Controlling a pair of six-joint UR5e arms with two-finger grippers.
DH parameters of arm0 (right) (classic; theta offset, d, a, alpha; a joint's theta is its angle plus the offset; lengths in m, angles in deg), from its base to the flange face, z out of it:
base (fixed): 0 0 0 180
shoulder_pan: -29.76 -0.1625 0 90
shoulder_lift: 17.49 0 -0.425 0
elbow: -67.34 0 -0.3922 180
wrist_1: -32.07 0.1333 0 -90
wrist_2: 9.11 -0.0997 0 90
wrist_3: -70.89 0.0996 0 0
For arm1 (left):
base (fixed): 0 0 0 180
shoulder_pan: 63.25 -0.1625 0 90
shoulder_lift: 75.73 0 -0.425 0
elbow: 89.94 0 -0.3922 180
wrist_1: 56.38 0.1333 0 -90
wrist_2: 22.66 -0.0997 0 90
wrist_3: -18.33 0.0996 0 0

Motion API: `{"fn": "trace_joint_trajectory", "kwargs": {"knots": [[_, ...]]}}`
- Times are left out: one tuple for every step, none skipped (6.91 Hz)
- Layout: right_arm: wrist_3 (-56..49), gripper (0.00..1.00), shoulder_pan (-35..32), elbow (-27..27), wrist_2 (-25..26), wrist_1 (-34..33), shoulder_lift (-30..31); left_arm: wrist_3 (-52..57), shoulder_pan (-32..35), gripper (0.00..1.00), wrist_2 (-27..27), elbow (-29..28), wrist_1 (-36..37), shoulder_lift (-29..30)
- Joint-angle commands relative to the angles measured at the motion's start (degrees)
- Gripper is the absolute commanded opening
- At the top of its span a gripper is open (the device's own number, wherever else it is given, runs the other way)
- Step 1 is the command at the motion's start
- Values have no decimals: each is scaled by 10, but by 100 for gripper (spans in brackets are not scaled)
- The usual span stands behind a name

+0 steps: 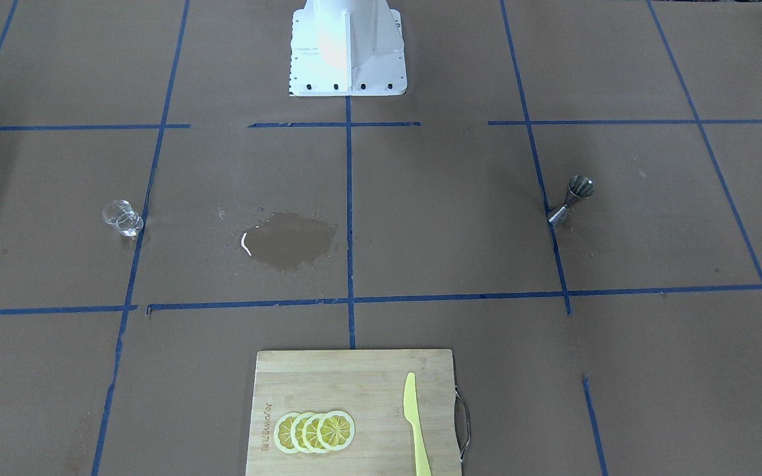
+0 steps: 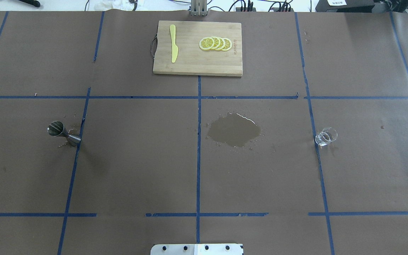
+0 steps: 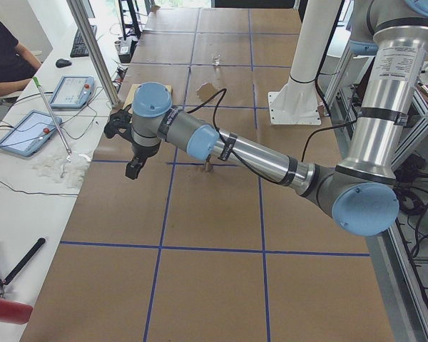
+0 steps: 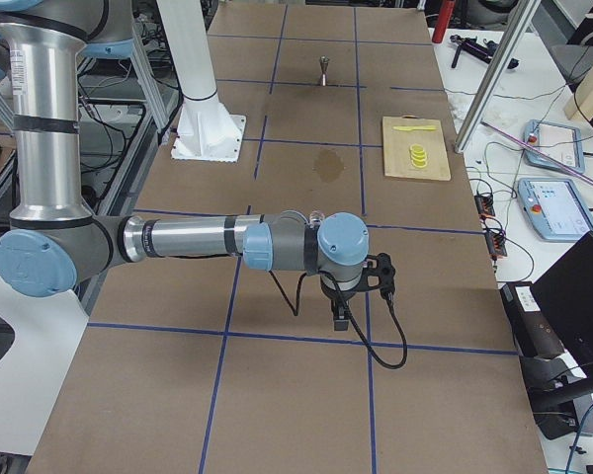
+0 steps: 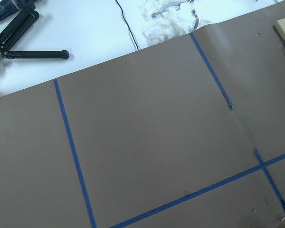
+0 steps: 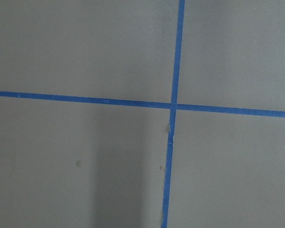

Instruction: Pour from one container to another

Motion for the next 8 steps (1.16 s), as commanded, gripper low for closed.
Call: {"fn": "trace_joint_trajectory", "kwargs": {"knots": [[-1, 100, 0, -3, 1, 0, 0, -76, -53, 100, 7, 6, -45, 4], [-2, 100, 0, -5, 2, -1, 0, -79, -64, 100, 18, 1, -49, 27], [-2, 100, 0, -5, 1, -1, 1, -83, -69, 100, 34, -1, -47, 53], [-2, 100, 0, -5, 2, -2, 0, -163, -78, 100, 45, 5, -53, 57], [-8, 100, 0, -5, 2, -2, 0, -228, -117, 100, 15, 28, -102, 49], [-9, 100, 0, -5, 2, -3, 1, -295, -168, 100, -75, 83, -109, 28], [-8, 100, 0, -6, 2, -2, 0, -367, -218, 100, -135, 141, -110, -12], [-9, 100, 0, -19, 2, -2, -3, -380, -251, 100, -165, 196, -109, -61]]}}
